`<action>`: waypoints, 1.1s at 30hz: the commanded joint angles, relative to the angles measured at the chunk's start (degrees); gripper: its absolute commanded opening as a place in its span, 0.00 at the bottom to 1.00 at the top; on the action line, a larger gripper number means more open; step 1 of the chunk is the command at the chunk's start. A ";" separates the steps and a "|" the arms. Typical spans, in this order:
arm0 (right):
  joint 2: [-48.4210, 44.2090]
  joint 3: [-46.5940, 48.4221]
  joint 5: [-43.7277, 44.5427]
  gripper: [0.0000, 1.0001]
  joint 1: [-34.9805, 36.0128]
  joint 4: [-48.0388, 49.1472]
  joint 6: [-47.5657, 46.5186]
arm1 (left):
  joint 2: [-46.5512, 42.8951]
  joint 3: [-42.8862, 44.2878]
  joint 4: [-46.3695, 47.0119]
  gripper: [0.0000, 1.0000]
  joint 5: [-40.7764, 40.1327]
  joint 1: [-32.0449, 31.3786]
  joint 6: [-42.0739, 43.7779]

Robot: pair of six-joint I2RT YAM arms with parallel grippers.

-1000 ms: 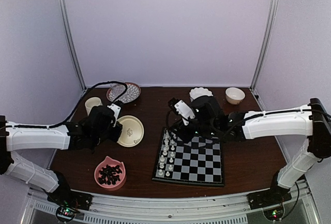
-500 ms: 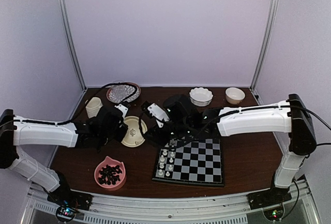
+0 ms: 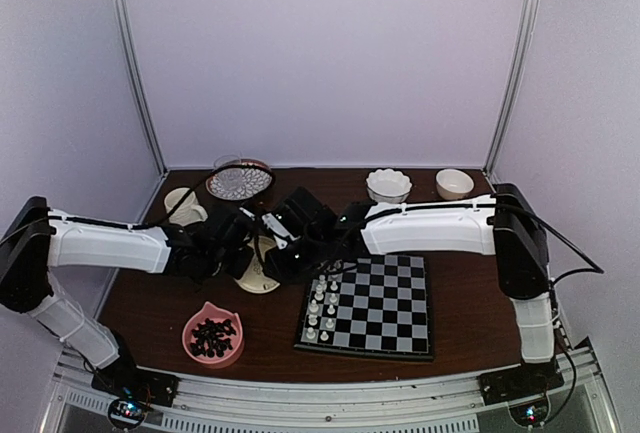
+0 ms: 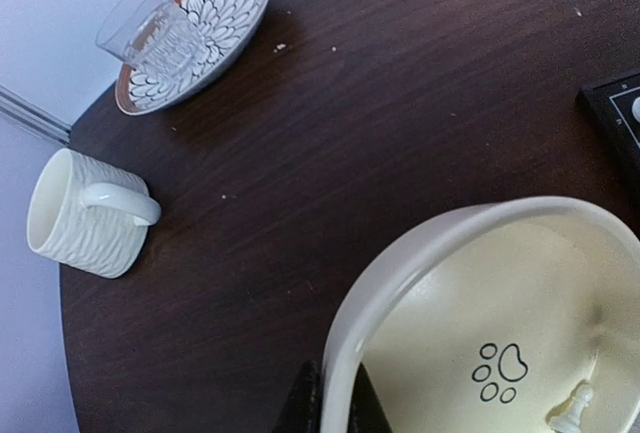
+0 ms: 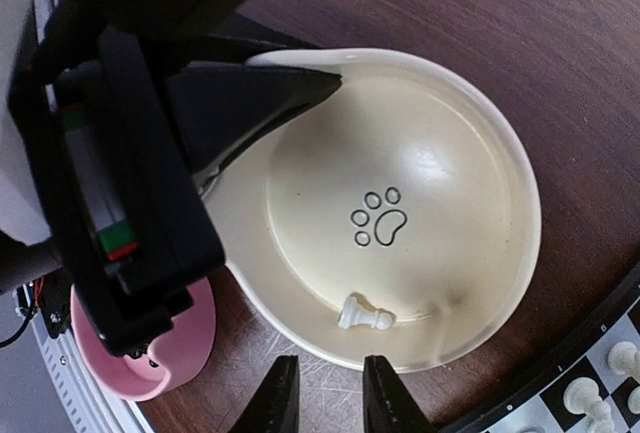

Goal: Set up the chess pieces on the board
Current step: Adjust the storage box at the center of the board.

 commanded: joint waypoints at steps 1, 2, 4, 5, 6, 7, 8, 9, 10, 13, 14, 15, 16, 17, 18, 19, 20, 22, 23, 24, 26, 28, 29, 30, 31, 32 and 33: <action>0.32 1.67 1.68 0.26 -0.99 -2.89 2.95 | 3.42 6.85 -2.53 0.00 7.15 2.54 -5.39; -0.17 0.88 1.80 0.25 -1.54 -2.30 3.53 | 4.81 7.83 -3.90 0.00 9.82 3.72 -6.32; -1.02 -1.00 1.20 0.25 -2.68 -0.99 4.42 | 7.22 9.17 -5.41 0.00 15.00 5.68 -7.74; -1.16 -1.48 0.70 0.25 -3.22 -0.93 4.66 | 8.47 9.89 -6.04 0.00 17.37 6.39 -8.08; -1.01 -1.36 0.17 0.25 -3.54 -1.46 4.74 | 9.57 10.70 -6.80 0.00 19.20 6.86 -8.23; -0.58 -0.70 -0.36 0.25 -3.78 -2.69 4.56 | 10.69 11.54 -7.62 0.00 20.53 7.11 -8.33; 0.27 0.54 -0.72 0.25 -3.97 -4.45 4.30 | 11.71 12.40 -8.40 0.00 21.50 7.20 -8.27; 1.05 1.74 -1.03 0.25 -4.00 -6.29 3.85 | 12.56 13.09 -9.29 0.00 22.24 7.23 -8.19; 1.92 2.84 -1.46 0.25 -4.01 -7.75 3.54 | 13.30 13.76 -9.75 0.00 23.00 7.21 -8.06; 3.42 4.29 -2.03 0.25 -4.01 -9.85 3.12 | 14.95 14.50 -10.01 0.00 26.14 7.23 -7.83; 3.75 4.49 -2.05 0.25 -4.01 -10.17 3.08 | 15.45 14.72 -10.15 0.00 26.95 7.22 -7.78; 3.99 4.87 -2.14 0.25 -4.01 -10.72 2.95 | 15.80 14.99 -10.35 0.00 27.51 7.23 -7.74; 4.40 5.43 -2.24 0.25 -4.07 -11.37 2.84 | 16.01 15.24 -10.61 0.00 27.75 7.25 -7.74; 4.86 6.12 -2.40 0.25 -4.09 -12.27 2.70 | 16.07 15.32 -10.71 0.01 27.93 7.25 -7.81; 5.38 6.87 -2.54 0.25 -4.10 -12.93 2.66 | 16.02 15.26 -10.73 0.07 28.13 7.25 -7.98; 5.92 7.43 -2.67 0.25 -4.10 -13.53 2.60 | 15.77 15.06 -10.62 0.12 28.40 7.39 -8.26; 6.25 7.93 -2.59 0.25 -4.10 -13.95 2.63 | 15.37 14.60 -10.35 0.16 28.89 7.59 -8.67; 6.89 8.96 -2.70 0.25 -4.08 -14.81 2.49 | 13.56 12.91 -8.71 0.24 30.44 8.28 -9.31; 7.29 9.88 -2.67 0.26 -4.09 -15.52 2.30 | 12.64 12.15 -8.01 0.28 30.69 8.61 -9.62; 7.82 10.80 -2.61 0.25 -4.10 -16.45 2.15 | 11.82 11.51 -7.57 0.31 30.80 8.96 -9.93; 8.83 12.76 -2.74 0.26 -4.10 -18.19 1.65 | 9.75 10.07 -6.68 0.35 30.82 9.81 -10.34; 9.94 14.80 -3.15 0.26 -4.10 -19.96 0.94 | 7.00 8.09 -5.03 0.37 30.80 10.87 -11.03; 10.59 16.06 -2.88 0.26 -4.10 -21.28 0.56 | 5.59 6.97 -4.23 0.38 30.76 11.45 -11.50; 11.13 17.02 -2.63 0.26 -4.10 -22.33 0.13 | 3.95 5.91 -3.43 0.39 30.73 12.06 -12.03; 11.58 17.84 -2.37 0.26 -4.10 -23.14 -0.17 | 2.55 4.92 -2.85 0.40 30.60 12.68 -12.45; 11.95 18.52 -2.04 0.27 -4.10 -23.95 -0.50 | 1.34 4.19 -2.59 0.42 30.32 13.30 -12.88; 12.43 19.46 -1.80 0.27 -4.16 -24.64 -0.83 | 0.13 3.63 -2.59 0.43 29.92 13.88 -13.32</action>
